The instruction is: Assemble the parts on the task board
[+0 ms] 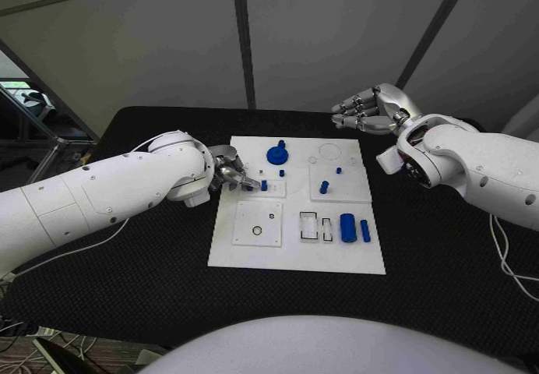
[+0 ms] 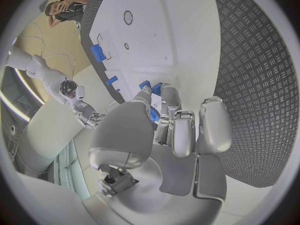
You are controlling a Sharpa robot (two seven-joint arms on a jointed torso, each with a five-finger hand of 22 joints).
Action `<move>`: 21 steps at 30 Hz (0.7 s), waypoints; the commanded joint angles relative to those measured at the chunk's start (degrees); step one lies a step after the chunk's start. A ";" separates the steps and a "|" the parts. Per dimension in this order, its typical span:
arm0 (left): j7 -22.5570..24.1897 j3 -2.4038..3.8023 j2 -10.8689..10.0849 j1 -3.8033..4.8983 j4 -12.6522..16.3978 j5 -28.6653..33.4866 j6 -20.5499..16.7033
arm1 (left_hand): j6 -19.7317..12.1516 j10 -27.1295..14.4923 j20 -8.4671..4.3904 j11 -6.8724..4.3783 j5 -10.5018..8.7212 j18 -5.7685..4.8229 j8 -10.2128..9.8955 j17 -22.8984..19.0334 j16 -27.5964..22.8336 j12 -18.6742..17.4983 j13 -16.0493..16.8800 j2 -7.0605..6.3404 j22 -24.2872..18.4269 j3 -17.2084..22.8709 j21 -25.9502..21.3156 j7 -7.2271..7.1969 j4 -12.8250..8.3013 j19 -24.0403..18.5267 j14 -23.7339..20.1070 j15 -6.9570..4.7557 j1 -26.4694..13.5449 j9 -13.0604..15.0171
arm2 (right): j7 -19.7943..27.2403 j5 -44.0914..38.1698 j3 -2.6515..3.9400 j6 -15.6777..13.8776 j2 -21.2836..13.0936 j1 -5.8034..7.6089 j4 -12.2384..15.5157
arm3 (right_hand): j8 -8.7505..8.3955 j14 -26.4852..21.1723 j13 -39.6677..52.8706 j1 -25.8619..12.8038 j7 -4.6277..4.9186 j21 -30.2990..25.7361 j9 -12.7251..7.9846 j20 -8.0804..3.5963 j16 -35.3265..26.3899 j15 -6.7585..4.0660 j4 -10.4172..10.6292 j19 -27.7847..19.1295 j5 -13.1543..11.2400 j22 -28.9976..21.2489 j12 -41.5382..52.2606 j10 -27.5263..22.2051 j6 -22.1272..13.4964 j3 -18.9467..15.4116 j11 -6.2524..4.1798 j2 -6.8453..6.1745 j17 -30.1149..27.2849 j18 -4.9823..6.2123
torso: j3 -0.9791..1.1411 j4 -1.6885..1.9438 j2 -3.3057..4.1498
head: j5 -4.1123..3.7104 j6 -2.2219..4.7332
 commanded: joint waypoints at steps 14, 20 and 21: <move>-0.19 0.01 0.46 0.05 0.02 -0.42 -0.18 | -0.29 -0.87 -0.01 -0.40 -0.04 -3.64 -1.07 11.21 -0.16 -0.89 -0.85 1.95 4.28 5.15 -0.52 -0.15 -3.28 0.49 4.76 -0.05 5.61 -0.58 | 0.19 -0.06 0.04 0.52 0.05 0.09 -0.01 | -0.18 -0.39 0.02 0.09 0.03 -0.41 0.03 -0.14 -0.08 -0.07 0.00 0.48 0.30 0.01 0.24 -0.21 -0.16 -0.32 -0.01 0.72 -0.10 0.40 | -0.03 0.01 0.00 | -0.12 0.01; -0.13 0.01 0.40 0.05 0.24 -0.05 -0.46 | -0.82 -0.97 -0.13 -0.46 0.51 -3.66 -1.44 11.20 -0.18 -1.75 -1.63 1.26 4.45 12.97 -0.62 -0.01 -5.88 0.55 4.75 -0.05 7.71 -0.75 | 0.15 -0.06 0.04 0.63 0.04 0.09 -0.02 | -0.18 -0.39 0.02 0.09 0.03 -0.41 0.03 -0.14 -0.08 -0.07 0.00 0.48 0.30 0.01 0.24 -0.21 -0.16 -0.32 -0.01 0.72 -0.10 0.40 | -0.05 0.03 -0.02 | -0.20 0.01; -0.11 0.02 0.38 0.05 0.30 0.27 -0.54 | -1.00 -0.93 -0.11 -0.40 1.33 -3.67 -1.33 11.18 -0.20 -1.97 -1.85 0.71 4.51 15.75 -0.64 0.14 -6.47 0.57 4.74 0.04 7.56 -0.63 | 0.13 -0.06 0.04 0.67 0.02 0.09 -0.03 | -0.18 -0.39 0.02 0.09 0.03 -0.41 0.03 -0.14 -0.08 -0.07 0.00 0.48 0.30 0.01 0.24 -0.21 -0.16 -0.32 -0.01 0.72 -0.10 0.40 | -0.04 0.03 -0.02 | -0.20 0.01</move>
